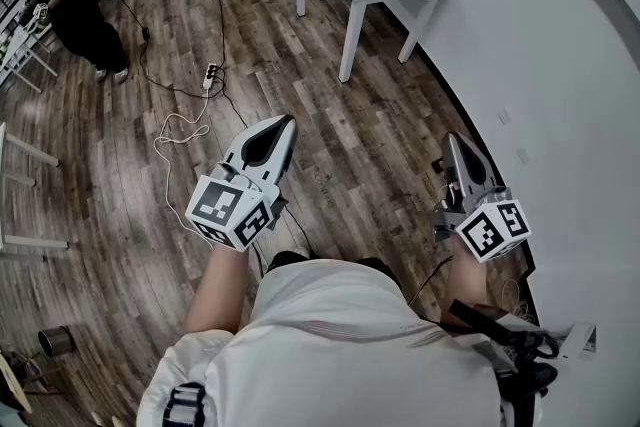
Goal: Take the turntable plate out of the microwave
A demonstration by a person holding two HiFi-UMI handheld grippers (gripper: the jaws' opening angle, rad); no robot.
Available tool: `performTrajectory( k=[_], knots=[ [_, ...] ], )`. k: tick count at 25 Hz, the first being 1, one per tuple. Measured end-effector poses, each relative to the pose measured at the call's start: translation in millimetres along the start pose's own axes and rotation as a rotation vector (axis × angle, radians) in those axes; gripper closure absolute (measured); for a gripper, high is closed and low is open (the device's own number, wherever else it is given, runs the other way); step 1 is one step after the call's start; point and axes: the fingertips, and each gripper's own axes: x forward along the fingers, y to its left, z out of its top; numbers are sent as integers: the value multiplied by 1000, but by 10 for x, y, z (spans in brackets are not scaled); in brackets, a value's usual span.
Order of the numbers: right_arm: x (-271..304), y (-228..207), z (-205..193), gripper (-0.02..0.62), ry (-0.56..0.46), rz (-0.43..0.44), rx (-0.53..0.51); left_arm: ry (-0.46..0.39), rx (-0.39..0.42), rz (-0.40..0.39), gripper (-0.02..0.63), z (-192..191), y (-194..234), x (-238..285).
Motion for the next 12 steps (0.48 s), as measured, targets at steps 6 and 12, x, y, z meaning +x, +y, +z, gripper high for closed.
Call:
performTrajectory(
  k=[6,12],
  knots=[
    [308,431,-196,595,13,1,-16,2,27,-7,597,52,425,-223],
    [517,487,-202,595,31,4,-46,-7,9,-11,597,52,628,-181]
  ],
)
